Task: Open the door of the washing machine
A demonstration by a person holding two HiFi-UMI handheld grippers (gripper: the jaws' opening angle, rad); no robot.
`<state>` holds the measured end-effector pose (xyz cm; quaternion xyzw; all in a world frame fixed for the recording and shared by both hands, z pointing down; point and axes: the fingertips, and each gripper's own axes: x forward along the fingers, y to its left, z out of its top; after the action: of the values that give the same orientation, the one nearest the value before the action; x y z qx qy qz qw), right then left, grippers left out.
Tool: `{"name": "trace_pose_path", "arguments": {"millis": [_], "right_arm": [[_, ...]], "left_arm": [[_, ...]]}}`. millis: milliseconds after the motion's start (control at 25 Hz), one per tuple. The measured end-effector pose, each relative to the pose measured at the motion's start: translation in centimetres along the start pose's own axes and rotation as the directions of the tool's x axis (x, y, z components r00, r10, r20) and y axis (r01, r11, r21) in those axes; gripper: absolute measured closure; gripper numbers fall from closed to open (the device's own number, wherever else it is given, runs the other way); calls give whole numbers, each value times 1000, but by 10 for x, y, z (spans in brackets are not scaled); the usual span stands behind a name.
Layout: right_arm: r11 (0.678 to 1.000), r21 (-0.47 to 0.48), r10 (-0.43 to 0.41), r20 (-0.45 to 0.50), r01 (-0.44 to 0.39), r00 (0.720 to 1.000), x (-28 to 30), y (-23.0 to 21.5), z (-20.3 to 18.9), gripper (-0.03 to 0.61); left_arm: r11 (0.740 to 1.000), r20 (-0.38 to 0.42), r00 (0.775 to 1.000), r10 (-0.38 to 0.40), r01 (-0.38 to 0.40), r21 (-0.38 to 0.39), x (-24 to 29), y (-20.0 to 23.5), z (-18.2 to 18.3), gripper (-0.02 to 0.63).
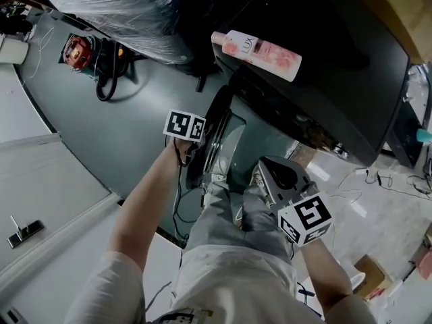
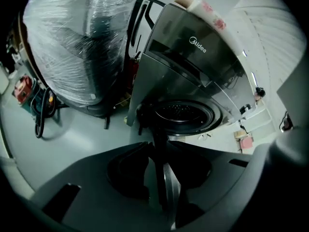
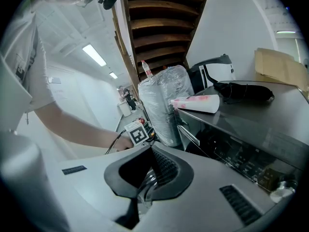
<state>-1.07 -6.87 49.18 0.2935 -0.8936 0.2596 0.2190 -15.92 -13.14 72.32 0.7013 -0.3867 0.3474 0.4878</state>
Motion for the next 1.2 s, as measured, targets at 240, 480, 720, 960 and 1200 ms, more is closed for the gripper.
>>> {"name": "trace_pose_path", "arguments": {"millis": [240, 480, 720, 960, 1200], "right_arm": [[1000, -7, -12, 7, 12, 1000, 14, 3, 6, 552], [998, 13, -61, 25, 60, 998, 17, -7, 14, 552], [994, 27, -105, 35, 104, 994, 17, -24, 16, 552], [988, 70, -140, 42, 136, 989, 12, -34, 16, 552], [982, 99, -168, 47, 163, 985, 7, -39, 15, 552]], "left_arm": [[959, -104, 988, 116, -83, 272, -10, 31, 6, 476], [880, -168, 962, 215, -117, 460, -20, 61, 19, 477], [805, -228, 944, 237, -60, 590, -6, 84, 28, 477], [725, -245, 910, 335, -83, 684, -4, 106, 45, 476], [571, -186, 871, 454, -124, 812, -3, 122, 61, 476]]}}
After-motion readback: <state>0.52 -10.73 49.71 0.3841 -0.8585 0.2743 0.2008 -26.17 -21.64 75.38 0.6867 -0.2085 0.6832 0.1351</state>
